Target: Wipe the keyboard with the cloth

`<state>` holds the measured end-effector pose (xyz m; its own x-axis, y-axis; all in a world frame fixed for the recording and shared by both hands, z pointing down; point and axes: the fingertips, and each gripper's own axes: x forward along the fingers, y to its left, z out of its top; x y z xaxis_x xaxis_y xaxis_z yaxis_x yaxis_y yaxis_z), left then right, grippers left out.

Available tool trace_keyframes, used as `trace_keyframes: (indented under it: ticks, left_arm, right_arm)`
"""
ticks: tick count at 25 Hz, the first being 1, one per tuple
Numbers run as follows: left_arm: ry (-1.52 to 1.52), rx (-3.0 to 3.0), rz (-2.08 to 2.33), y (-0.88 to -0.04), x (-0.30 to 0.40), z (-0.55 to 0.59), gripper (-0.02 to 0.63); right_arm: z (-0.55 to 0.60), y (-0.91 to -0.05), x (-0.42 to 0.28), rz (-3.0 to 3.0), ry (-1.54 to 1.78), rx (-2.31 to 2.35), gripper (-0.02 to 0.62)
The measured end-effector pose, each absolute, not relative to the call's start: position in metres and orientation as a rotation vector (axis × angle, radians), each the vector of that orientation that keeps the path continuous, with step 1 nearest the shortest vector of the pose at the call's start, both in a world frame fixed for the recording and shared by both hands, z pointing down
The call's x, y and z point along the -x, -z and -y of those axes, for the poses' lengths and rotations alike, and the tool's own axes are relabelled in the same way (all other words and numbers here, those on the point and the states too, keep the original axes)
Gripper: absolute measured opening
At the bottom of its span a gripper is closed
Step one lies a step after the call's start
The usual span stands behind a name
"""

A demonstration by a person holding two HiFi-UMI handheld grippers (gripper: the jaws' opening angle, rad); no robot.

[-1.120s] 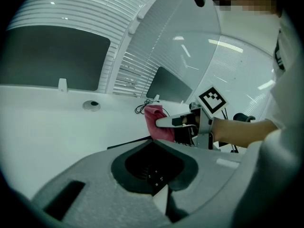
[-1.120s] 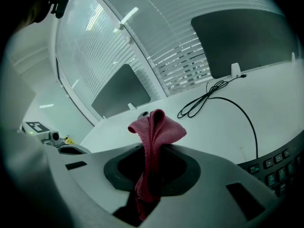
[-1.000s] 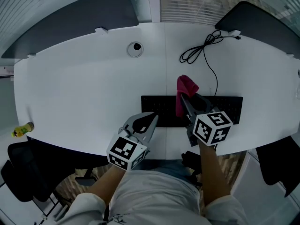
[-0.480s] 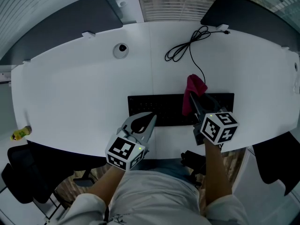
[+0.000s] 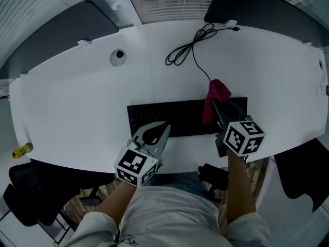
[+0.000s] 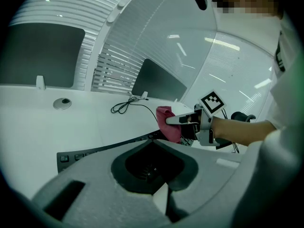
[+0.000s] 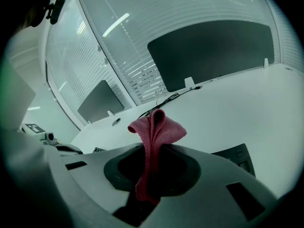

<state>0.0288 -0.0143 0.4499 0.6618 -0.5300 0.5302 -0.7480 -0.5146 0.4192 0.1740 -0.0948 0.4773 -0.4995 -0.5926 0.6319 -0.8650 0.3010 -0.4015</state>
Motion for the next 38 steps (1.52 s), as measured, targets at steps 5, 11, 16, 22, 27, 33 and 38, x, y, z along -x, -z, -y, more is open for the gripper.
trace_keyframes:
  ticks: [5, 11, 16, 22, 27, 33, 38]
  left_arm:
    - [-0.456, -2.247, 0.966, -0.453, -0.044, 0.014, 0.011]
    - [-0.464, -2.259, 0.939, -0.453, -0.062, 0.016, 0.011]
    - [-0.469, -2.263, 0.929, -0.453, -0.073, 0.017, 0.011]
    - [-0.476, -2.266, 0.923, -0.452, -0.083, 0.018, 0.011]
    - [-0.482, -2.267, 0.921, -0.452, -0.087, 0.017, 0.011]
    - [-0.487, -2.272, 0.925, -0.451, -0.088, 0.015, 0.011]
    - [-0.484, -2.281, 0.930, -0.447, -0.085, 0.013, 0.011]
  right_arm:
    - [0.095, -0.477, -0.194, 2.202, -1.023, -1.324, 0.063]
    - [0.096, -0.477, -0.225, 2.166, -1.017, -1.385, 0.063]
    - [0.099, -0.478, -0.250, 2.139, -1.023, -1.424, 0.063]
    - [0.102, -0.479, -0.279, 2.109, -1.028, -1.479, 0.063]
    - [0.101, -0.480, -0.300, 2.081, -1.030, -1.523, 0.063]
    - [0.099, -0.481, -0.316, 2.059, -1.023, -1.565, 0.063]
    - [0.100, -0.467, -0.307, 2.136, -1.108, -1.576, 0.063]
